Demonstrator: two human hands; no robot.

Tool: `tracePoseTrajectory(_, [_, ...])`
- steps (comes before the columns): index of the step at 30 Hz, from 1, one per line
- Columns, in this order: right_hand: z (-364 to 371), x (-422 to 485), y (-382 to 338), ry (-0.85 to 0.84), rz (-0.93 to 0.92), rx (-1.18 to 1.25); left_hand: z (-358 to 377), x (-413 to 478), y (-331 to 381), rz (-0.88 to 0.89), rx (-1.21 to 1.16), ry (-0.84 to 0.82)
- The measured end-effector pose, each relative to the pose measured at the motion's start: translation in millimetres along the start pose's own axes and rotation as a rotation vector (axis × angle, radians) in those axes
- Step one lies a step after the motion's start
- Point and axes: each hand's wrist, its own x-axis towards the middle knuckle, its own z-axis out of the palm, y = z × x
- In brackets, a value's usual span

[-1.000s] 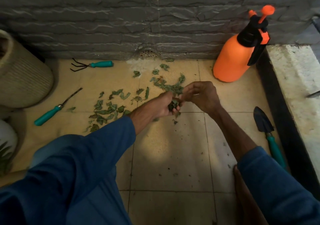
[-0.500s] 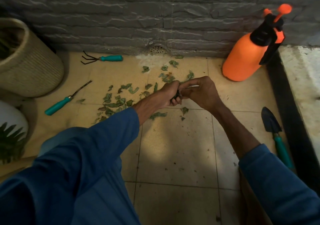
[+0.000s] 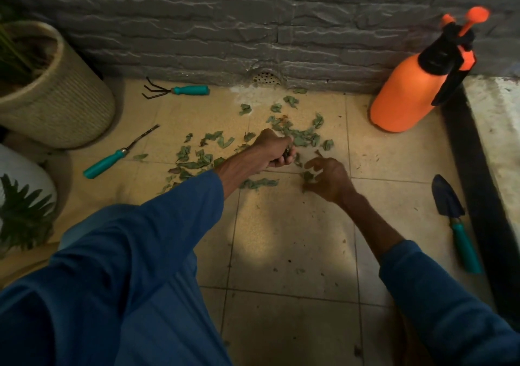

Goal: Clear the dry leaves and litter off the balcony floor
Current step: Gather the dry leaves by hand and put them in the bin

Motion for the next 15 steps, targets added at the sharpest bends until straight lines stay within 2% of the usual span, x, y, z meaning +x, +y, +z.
tracePoseTrajectory(2, [23,-4,4,-0.035,-0.035,-0.11,0,-1,-2,0.008,0.009,-0.032])
tracePoseTrajectory(5, [42,-14,4,0.068,-0.074,-0.175,-1,-3,-2,0.018,0.036,-0.076])
tracePoseTrajectory(7, [46,-17,5,0.114,-0.081,-0.172,-3,-4,-3,0.02,0.059,-0.094])
tracePoseTrajectory(11, [43,-16,1,0.104,-0.07,-0.177,-6,-4,-5,0.032,0.104,-0.106])
tracePoseTrajectory(15, [34,-8,-3,0.099,0.043,-0.043,-6,-4,-6,0.022,0.103,-0.105])
